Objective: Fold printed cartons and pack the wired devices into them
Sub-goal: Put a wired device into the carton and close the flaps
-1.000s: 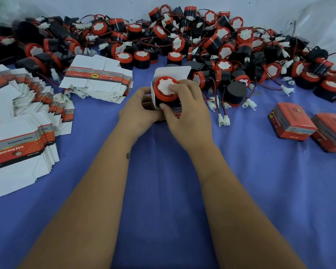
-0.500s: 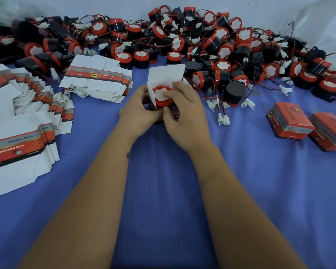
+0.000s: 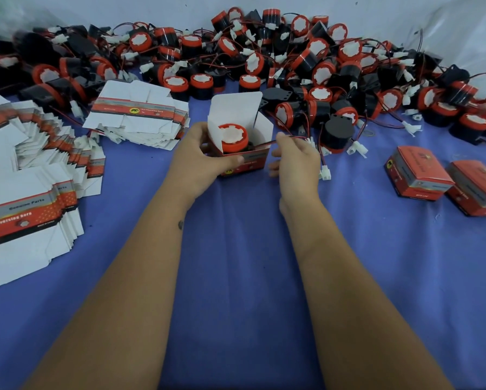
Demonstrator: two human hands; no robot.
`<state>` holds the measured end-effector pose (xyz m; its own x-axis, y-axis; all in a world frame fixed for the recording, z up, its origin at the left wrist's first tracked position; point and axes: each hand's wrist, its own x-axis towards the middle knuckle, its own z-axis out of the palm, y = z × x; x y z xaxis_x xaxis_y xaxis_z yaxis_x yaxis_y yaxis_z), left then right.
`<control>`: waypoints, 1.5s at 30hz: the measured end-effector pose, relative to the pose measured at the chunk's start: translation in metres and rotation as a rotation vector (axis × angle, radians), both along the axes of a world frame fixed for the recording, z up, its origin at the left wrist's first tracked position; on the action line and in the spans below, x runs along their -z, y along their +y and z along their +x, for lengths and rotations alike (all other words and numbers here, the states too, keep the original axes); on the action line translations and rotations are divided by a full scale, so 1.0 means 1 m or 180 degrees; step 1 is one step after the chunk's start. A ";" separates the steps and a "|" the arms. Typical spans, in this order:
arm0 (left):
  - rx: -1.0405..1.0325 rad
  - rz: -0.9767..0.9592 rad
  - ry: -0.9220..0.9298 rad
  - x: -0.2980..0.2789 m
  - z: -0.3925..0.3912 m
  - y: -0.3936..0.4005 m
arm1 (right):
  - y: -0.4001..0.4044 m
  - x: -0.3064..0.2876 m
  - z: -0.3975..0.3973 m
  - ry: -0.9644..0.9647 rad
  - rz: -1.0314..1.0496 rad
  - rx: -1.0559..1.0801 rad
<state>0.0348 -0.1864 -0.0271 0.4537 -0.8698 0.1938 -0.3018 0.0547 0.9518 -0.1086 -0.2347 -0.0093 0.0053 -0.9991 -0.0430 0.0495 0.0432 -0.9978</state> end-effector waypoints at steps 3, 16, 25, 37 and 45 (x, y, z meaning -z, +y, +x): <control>0.0184 0.0048 0.0021 -0.001 0.003 0.001 | -0.002 -0.006 -0.005 -0.0846 0.0081 0.0308; 0.0547 0.0174 -0.0042 0.001 0.008 0.005 | 0.012 0.005 0.000 0.1537 -0.2061 -0.0280; 0.0363 -0.0040 0.0654 -0.006 -0.003 0.006 | 0.021 -0.004 -0.001 0.0321 -0.1631 -0.0604; 0.0038 -0.0052 0.0256 -0.005 -0.015 -0.002 | 0.019 -0.012 0.004 -0.0159 -0.1002 -0.0537; 0.0406 0.0115 0.0229 -0.006 -0.017 0.001 | 0.016 -0.012 0.006 0.0295 -0.1308 -0.0197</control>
